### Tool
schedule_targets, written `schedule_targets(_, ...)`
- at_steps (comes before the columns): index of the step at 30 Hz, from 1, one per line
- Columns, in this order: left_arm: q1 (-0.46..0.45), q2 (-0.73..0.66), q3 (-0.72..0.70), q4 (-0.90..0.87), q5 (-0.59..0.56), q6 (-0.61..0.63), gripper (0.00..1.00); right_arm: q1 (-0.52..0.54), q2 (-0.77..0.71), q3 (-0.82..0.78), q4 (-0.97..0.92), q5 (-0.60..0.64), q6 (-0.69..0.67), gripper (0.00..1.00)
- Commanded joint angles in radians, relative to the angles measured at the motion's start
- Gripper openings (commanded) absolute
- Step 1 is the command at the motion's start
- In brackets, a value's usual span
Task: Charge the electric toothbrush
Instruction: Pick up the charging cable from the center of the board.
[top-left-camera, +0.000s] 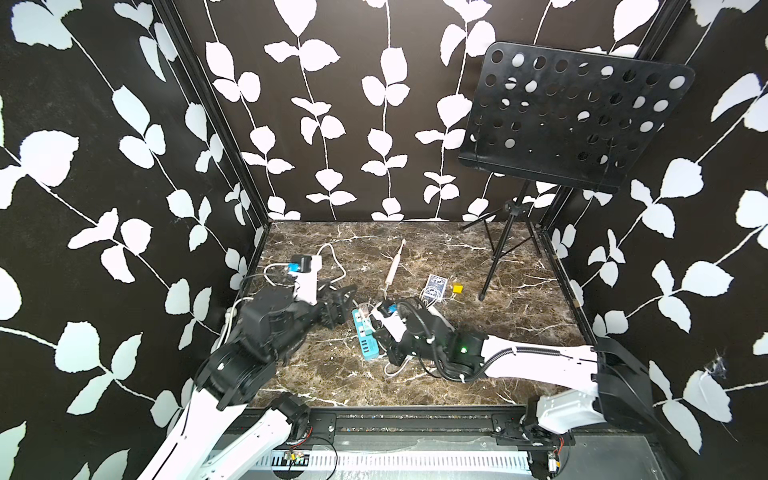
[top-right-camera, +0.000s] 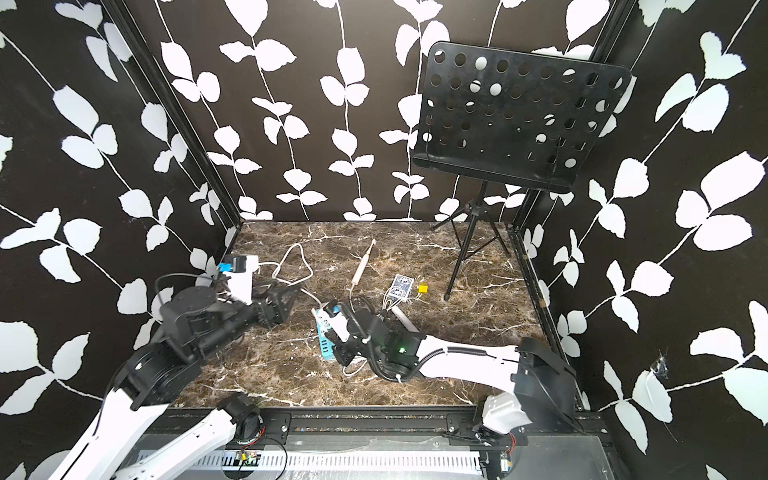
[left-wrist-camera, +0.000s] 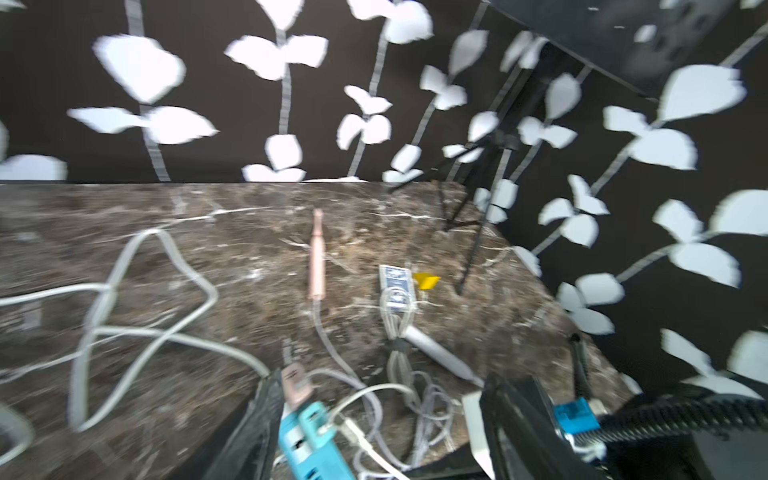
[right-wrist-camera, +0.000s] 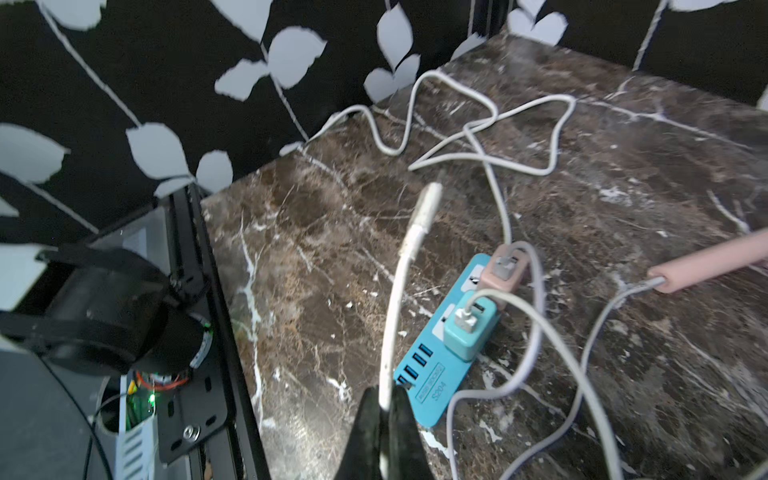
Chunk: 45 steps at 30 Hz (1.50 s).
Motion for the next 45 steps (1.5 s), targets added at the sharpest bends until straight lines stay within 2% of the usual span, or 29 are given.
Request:
schedule_targets(1, 0.001, 0.029, -0.024, 0.166, 0.192, -0.007, 0.75, -0.001, -0.078, -0.073, 0.244, 0.174, 0.131, 0.00)
schedule_targets(4, 0.001, 0.065, -0.057, 0.247, 0.267, -0.034, 0.73, 0.003, -0.133, -0.136, 0.332, 0.229, 0.149, 0.00)
schedule_targets(10, 0.001, 0.190, -0.135, 0.473, 0.439, -0.121, 0.63, 0.017, -0.206, -0.180, 0.415, 0.317, 0.127, 0.00)
schedule_targets(17, 0.001, 0.338, -0.174, 0.751, 0.597, -0.224, 0.44, 0.025, -0.233, -0.183, 0.448, 0.359, 0.106, 0.00)
schedule_targets(20, 0.002, 0.393, -0.162, 0.841, 0.661, -0.264, 0.39, 0.023, -0.236, -0.181, 0.448, 0.368, 0.102, 0.00)
schedule_targets(23, 0.002, 0.412, -0.150, 0.862, 0.684, -0.269, 0.29, 0.023, -0.239, -0.183, 0.477, 0.375, 0.098, 0.00)
schedule_targets(28, 0.001, 0.401, -0.149, 0.860, 0.695, -0.269, 0.24, 0.023, -0.254, -0.205, 0.496, 0.425, 0.113, 0.00)
schedule_targets(38, 0.001, 0.431, -0.132, 0.932, 0.702, -0.315, 0.15, 0.023, -0.235, -0.202, 0.499, 0.425, 0.120, 0.00)
schedule_targets(45, 0.001, 0.459, -0.136, 0.951, 0.672, -0.338, 0.00, 0.024, -0.222, -0.191, 0.489, 0.413, 0.116, 0.00)
